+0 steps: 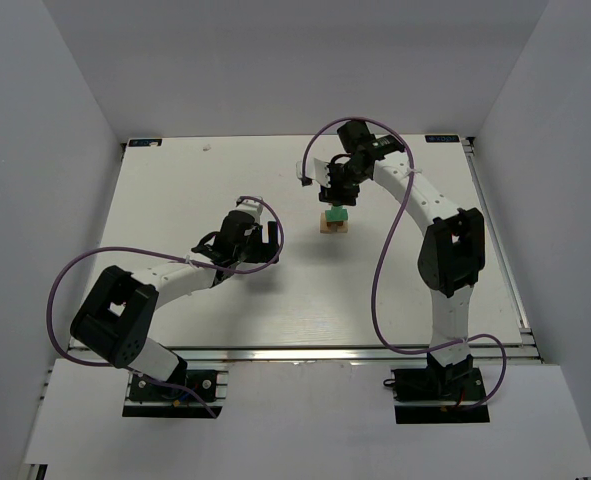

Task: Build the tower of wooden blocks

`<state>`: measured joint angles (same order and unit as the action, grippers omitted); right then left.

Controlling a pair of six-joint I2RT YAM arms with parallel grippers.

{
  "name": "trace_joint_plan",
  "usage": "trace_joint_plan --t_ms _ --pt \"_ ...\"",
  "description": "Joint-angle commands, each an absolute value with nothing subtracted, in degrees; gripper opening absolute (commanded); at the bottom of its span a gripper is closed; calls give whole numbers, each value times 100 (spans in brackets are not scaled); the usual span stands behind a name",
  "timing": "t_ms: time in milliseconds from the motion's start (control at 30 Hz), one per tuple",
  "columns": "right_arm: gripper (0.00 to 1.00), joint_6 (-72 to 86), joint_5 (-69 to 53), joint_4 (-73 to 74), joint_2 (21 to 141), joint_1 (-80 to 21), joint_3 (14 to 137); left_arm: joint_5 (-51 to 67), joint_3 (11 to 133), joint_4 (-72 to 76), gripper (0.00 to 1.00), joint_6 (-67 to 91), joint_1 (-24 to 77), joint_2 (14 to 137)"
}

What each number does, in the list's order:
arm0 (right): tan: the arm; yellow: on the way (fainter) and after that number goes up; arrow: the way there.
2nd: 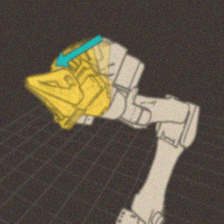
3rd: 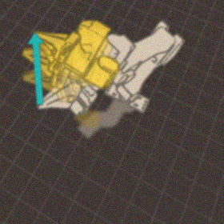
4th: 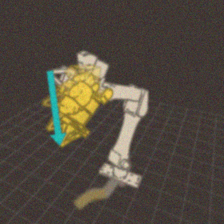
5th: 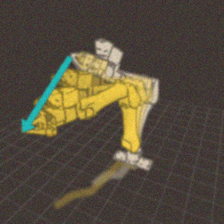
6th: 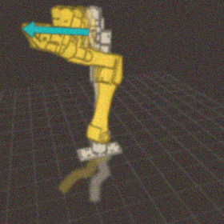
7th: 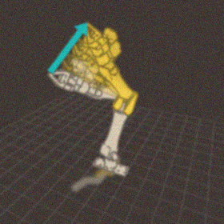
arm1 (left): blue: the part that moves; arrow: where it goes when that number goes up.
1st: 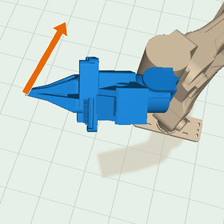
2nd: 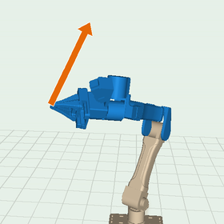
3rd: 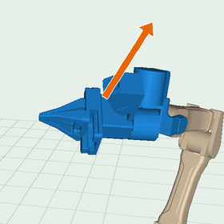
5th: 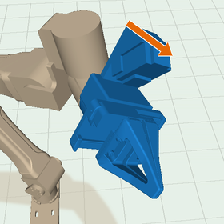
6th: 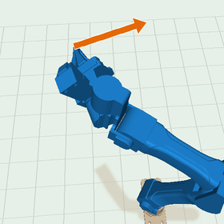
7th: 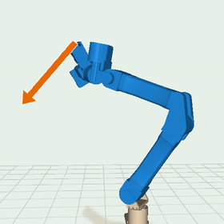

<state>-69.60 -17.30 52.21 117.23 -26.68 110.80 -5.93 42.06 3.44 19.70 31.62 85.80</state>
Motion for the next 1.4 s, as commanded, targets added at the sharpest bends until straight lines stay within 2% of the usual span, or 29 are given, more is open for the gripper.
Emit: trace_joint_plan --t_ms 0,300,400,467,500,633,833,933,967,1100,1200,1367 --pt "59 -6970 -1810 5194 11742 -2681 11206 -519 4333 404 98 1907 3138 8499" --pt "61 -6961 -1810 5177 11566 -2681 11189 -483 4324 413 98 1907 3138 8482" --pt "65 -6917 -1933 5220 11488 -2681 11215 -448 4289 448 98 1907 3138 8438" --pt "70 -6864 -2126 5334 11408 -2681 11364 -439 4272 457 98 1907 3138 8403" --pt "89 -6864 -2205 5405 11365 -2681 11425 -439 4271 448 98 1916 3138 8359" --pt "89 -6960 -2618 5598 10838 -2689 11339 -361 4228 466 98 1916 3138 8201" --pt "89 -6830 -3006 5292 9827 -2707 10557 -290 4140 405 98 2038 3138 7815" --pt "89 -5664 -2577 4179 9204 -2707 9846 -623 4253 116 98 2258 3138 7665" --pt "89 -4851 -2375 3287 9011 -2707 9269 -772 4306 36 98 2346 3138 7629" --pt "89 -2461 -306 1359 7957 -2698 7775 -1317 4535 -579 98 2671 3138 7532" --pt "89 -964 656 985 7455 -2672 6982 -1441 4561 -799 98 2882 3138 7401" --pt "89 -124 1247 853 6874 -2672 6197 -1433 4728 -984 98 2927 3138 7269"
